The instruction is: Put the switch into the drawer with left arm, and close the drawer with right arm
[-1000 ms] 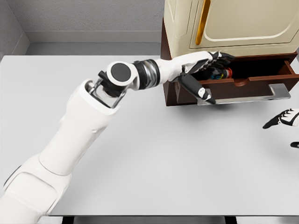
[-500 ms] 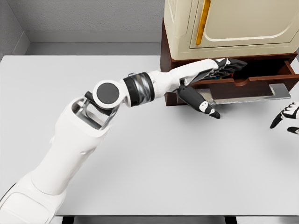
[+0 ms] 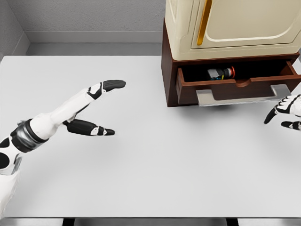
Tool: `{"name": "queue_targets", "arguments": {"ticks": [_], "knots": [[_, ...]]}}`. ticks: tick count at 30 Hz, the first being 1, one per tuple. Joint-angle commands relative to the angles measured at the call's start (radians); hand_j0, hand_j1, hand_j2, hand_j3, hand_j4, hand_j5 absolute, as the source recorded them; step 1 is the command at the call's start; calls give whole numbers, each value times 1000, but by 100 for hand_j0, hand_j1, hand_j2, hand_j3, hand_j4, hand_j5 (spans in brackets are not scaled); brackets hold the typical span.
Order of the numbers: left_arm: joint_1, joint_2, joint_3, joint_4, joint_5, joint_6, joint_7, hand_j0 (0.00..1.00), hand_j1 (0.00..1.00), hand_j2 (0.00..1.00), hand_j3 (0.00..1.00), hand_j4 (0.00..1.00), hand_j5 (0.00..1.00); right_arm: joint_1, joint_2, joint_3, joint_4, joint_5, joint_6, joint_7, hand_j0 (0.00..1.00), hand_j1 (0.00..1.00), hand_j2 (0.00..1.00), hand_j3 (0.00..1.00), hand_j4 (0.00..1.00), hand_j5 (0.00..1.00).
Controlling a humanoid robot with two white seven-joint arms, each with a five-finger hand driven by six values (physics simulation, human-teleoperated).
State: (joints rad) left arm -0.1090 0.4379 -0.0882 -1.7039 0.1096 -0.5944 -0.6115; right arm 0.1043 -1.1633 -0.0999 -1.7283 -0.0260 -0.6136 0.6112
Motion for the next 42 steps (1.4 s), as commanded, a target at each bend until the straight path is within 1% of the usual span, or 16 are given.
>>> {"name": "queue_targets", "arguments": {"ticks": [1,2,3,6,8,15,16,17,18,20,26,28,31,35,40,42], "knots": [[5,30,139,110,8,-16,1,100,100,100,100,100,100,-2,-1,16,1,-6,3,0,60,60,60,60,60,60],[9,27,169,187,13,-16,1,100,100,100,100,100,100,-6,-1,16,1,-6,3,0,60,60,60,60,60,60],[9,25,173,210,15,-16,1,100,100,100,100,100,100,-12,-1,16,1,-6,3,0,60,60,60,60,60,60],[9,24,180,244,16,-16,1,100,100,100,100,100,100,-18,-1,17,4,-3,3,0,60,60,60,60,60,60],[9,22,180,257,16,-16,1,100,100,100,100,100,100,-31,-1,40,19,-2,3,0,60,60,60,60,60,60],[5,21,180,276,15,-16,1,100,100,100,100,100,100,-63,2,48,65,1,3,0,60,60,60,60,60,60],[3,21,180,283,15,-16,1,100,100,100,100,100,100,-75,2,66,70,3,3,0,60,60,60,60,60,60],[3,21,180,283,15,-16,1,100,100,100,100,100,100,-103,4,103,79,5,3,0,60,60,60,60,60,60],[3,22,180,288,15,-16,1,100,100,100,100,100,100,-158,11,164,99,5,3,0,60,60,60,60,60,60],[3,22,180,290,15,-16,1,100,100,100,100,100,100,-221,30,224,125,8,3,0,60,60,60,60,60,60],[2,22,180,291,15,-16,1,100,100,100,100,100,100,-229,48,227,128,37,3,0,62,62,62,62,62,62],[2,22,180,293,15,-16,1,100,100,100,100,100,100,-235,50,232,142,37,3,0,64,64,64,64,64,64],[-3,24,180,303,15,-16,1,100,100,100,100,100,100,-239,56,233,159,38,3,0,64,64,64,64,64,64],[-3,24,180,303,15,-16,1,100,100,100,100,100,100,-316,79,290,191,43,3,0,64,64,64,64,64,64],[-3,24,180,311,15,-16,1,100,100,100,100,100,100,-347,83,293,217,43,3,0,64,64,64,64,64,64],[-6,22,180,311,15,-16,1,100,100,100,100,100,100,-380,91,327,219,44,3,0,64,64,64,64,64,64]]}}
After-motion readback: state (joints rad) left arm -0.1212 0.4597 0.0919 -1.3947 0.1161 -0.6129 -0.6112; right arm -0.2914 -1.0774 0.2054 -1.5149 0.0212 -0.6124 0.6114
